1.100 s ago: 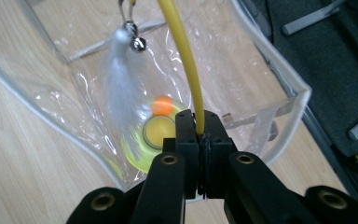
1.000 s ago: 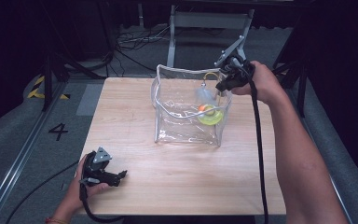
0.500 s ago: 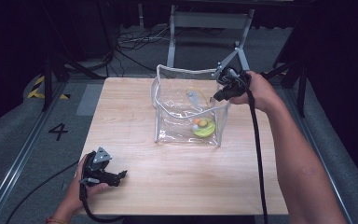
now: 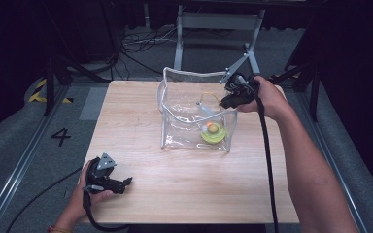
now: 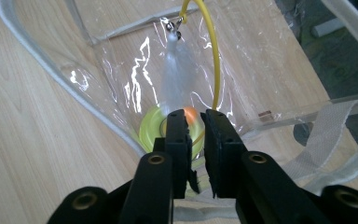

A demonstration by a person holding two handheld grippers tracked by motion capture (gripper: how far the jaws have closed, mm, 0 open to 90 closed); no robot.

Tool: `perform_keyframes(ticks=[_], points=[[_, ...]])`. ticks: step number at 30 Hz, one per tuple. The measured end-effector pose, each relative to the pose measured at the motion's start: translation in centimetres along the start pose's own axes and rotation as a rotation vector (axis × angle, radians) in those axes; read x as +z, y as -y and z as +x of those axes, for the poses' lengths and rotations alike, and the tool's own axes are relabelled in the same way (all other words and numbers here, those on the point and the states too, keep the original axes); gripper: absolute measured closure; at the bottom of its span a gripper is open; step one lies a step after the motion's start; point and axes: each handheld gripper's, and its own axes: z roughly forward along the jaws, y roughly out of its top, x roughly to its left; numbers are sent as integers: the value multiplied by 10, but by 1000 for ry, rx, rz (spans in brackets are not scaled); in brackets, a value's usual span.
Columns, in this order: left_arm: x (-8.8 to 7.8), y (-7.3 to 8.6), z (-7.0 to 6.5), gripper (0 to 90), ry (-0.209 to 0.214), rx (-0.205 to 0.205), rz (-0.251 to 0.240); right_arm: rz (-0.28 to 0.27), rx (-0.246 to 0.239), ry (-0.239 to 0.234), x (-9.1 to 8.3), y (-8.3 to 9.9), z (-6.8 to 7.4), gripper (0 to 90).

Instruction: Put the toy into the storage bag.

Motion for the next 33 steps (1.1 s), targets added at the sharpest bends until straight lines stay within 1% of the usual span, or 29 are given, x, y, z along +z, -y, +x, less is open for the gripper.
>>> perform_keyframes(ticks=[3,5,8,9,11,12,14,15,16,20,22,24,26,27,29,33], points=[[0,0,0,6,-1,0,1,-21,2,11,-4,2,2,764],[0,0,0,6,-1,0,1,-35,4,30,-7,3,4,752],[0,0,0,7,-1,0,1,-45,0,32,-11,6,6,726],[0,0,0,6,0,0,0,-50,2,40,-13,7,7,722],[0,0,0,6,0,0,0,-60,0,60,-18,10,9,683],[0,0,0,7,0,0,0,-70,4,80,-22,12,11,647],[0,0,0,7,-1,0,1,-86,11,83,-27,17,11,625],[0,0,0,7,0,0,0,-92,17,102,-30,19,11,609],[0,0,0,7,0,0,0,-94,22,108,-31,21,11,597],[0,0,0,6,-1,-1,0,-102,29,126,-39,29,12,556],[0,0,0,6,-1,-1,0,-115,38,136,-42,34,11,539],[0,0,0,7,-1,-1,0,-118,45,151,-46,39,11,493],[0,0,0,6,-1,-1,0,-129,50,153,-49,43,11,483],[0,0,0,6,-1,-1,0,-133,58,161,-51,46,11,465],[0,0,0,6,-1,-1,0,-134,63,177,-55,51,12,458],[0,0,0,6,-1,-1,0,-145,68,184,-59,62,14,417]])
